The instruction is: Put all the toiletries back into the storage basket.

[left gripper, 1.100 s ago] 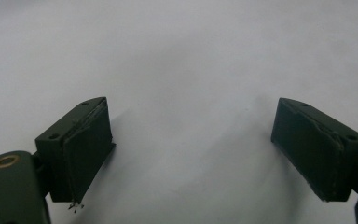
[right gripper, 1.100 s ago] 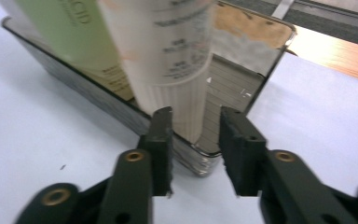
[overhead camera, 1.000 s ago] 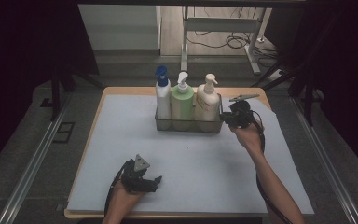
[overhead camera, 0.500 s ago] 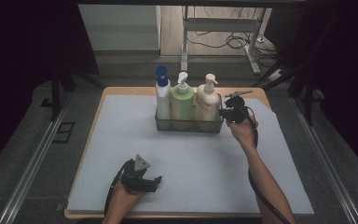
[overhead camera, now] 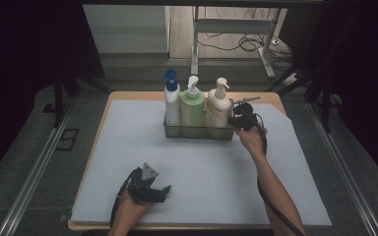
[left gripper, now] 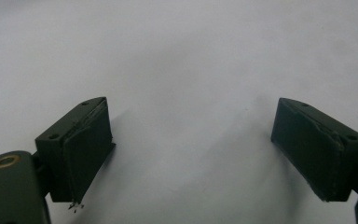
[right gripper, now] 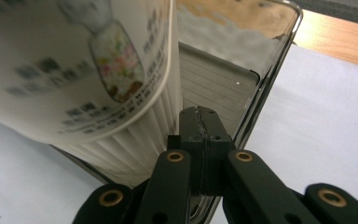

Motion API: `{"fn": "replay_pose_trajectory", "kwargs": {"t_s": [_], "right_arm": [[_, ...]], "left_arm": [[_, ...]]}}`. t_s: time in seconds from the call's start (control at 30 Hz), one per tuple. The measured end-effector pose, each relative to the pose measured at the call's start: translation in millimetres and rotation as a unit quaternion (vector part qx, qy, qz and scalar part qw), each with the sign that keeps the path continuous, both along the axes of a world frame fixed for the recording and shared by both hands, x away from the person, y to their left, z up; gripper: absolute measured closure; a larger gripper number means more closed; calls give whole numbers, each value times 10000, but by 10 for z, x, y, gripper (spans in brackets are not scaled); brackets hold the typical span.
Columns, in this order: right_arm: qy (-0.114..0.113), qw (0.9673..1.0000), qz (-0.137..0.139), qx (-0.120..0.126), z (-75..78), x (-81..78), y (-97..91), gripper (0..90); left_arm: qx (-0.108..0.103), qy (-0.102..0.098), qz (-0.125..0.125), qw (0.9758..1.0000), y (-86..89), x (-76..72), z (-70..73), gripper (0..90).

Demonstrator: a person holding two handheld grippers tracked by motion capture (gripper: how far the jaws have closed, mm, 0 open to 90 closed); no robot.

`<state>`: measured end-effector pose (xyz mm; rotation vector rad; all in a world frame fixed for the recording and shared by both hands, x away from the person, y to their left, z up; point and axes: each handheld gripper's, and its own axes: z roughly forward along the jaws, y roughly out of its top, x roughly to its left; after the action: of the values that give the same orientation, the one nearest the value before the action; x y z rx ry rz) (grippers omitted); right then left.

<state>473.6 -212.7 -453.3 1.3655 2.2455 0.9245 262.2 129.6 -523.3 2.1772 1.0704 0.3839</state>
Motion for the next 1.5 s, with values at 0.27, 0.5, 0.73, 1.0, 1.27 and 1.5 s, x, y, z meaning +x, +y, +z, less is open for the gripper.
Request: {"fn": "replay_pose_trajectory", "kwargs": {"t_s": [0.27, 0.5, 0.73, 1.0, 1.27, 1.5], "right_arm": [[61, 9999, 20, 93, -26, 10, 8, 894], [117, 9997, 166, 136, -46, -2, 86, 893], [130, 9995, 208, 175, -55, -2, 131, 893], [103, 9991, 373, 194, -21, -36, 209, 893], [110, 9988, 413, 240, 9, -68, 220, 895], [115, 9988, 432, 204, 31, -97, 247, 896]], "left_arm": [[2, 2, 1, 10000, -1, 0, 0, 120], [0, 3, 1, 10000, 0, 0, 0, 121], [1, 5, 1, 10000, 0, 0, 1, 121], [-3, 4, 2, 10000, 0, 1, 0, 121], [6, 10, 4, 10000, -1, 1, 1, 120], [8, 11, 4, 10000, -1, 1, 2, 120]]}}
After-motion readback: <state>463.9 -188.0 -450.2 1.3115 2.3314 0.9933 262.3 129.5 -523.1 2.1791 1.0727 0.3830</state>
